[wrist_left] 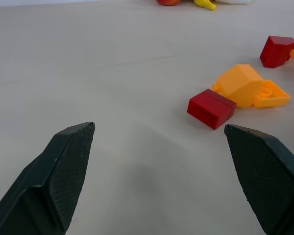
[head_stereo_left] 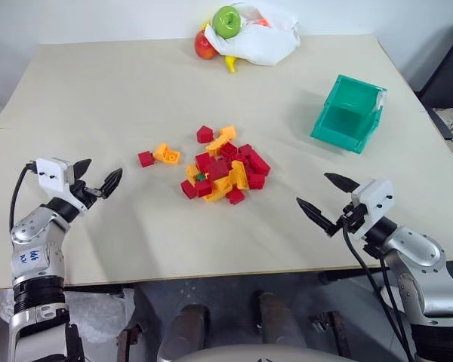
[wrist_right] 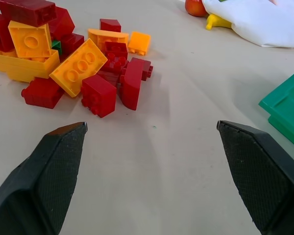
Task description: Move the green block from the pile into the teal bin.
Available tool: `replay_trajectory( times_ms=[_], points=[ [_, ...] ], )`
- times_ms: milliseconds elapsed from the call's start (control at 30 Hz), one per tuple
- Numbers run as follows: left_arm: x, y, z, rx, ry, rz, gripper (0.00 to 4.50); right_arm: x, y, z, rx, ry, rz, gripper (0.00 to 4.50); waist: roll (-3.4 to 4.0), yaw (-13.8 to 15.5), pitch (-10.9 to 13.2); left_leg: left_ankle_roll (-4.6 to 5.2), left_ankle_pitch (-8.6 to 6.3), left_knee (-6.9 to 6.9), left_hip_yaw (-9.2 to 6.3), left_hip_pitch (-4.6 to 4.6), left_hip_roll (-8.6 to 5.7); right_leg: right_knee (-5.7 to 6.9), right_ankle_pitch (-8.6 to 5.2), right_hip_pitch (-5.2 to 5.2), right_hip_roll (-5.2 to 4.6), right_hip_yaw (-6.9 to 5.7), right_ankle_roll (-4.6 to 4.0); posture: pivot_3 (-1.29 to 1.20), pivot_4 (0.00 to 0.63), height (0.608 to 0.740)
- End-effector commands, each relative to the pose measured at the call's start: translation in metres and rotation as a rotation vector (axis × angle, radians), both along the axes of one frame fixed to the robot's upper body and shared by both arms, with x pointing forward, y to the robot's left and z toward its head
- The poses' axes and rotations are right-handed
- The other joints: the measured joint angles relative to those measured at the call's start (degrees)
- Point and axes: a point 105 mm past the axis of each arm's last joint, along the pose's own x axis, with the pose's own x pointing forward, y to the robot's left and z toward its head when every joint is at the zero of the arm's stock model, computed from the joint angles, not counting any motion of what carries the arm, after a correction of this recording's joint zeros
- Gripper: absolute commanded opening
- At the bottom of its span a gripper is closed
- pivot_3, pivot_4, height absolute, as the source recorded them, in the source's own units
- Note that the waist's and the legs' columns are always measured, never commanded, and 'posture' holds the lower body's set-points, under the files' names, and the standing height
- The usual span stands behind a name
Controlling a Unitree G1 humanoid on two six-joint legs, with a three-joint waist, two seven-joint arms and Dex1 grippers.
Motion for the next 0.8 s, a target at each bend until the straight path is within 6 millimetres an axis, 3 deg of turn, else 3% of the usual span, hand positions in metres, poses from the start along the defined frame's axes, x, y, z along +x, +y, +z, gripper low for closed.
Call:
replay_trajectory(
  times_ms=[33,433,667,800],
  points=[
    [0.002,0.004,0.012,0.018,-0.034,0.013,4.50,-0.002,-0.002,0.014,0.009,-0.060,-0.011,4.45,0.00,0.0,0.0,0.00,0.00,0.00,0.00,0.00,0.00,0.00,0.00,0.00,0.00,0.00,0.00,0.00,0.150,0.740],
    [-0.001,-0.014,0.025,0.075,-0.086,-0.105,4.50,0.000,0.021,0.036,0.004,-0.095,0.093,4.45,0.01,0.0,0.0,0.00,0.00,0.01,0.00,0.00,0.00,-0.01,0.00,0.00,0.00,0.00,0.00,0.00,0.150,0.740],
    [-0.022,-0.045,0.030,0.123,-0.080,-0.423,4.50,0.004,0.068,0.059,-0.031,-0.069,0.157,4.45,0.25,-0.2,0.2,-0.01,0.00,0.01,0.00,-0.01,0.02,-0.05,0.00,-0.02,-0.03,0.01,-0.01,0.00,0.150,0.740],
    [-0.033,-0.055,0.027,0.126,-0.072,-0.598,4.50,-0.005,0.096,0.056,-0.067,0.022,0.244,3.62,0.33,-0.1,0.2,-0.05,-0.01,-0.01,-0.07,-0.03,0.07,-0.05,-0.05,-0.07,-0.01,-0.05,-0.09,0.00,0.150,0.740]
  ],
)
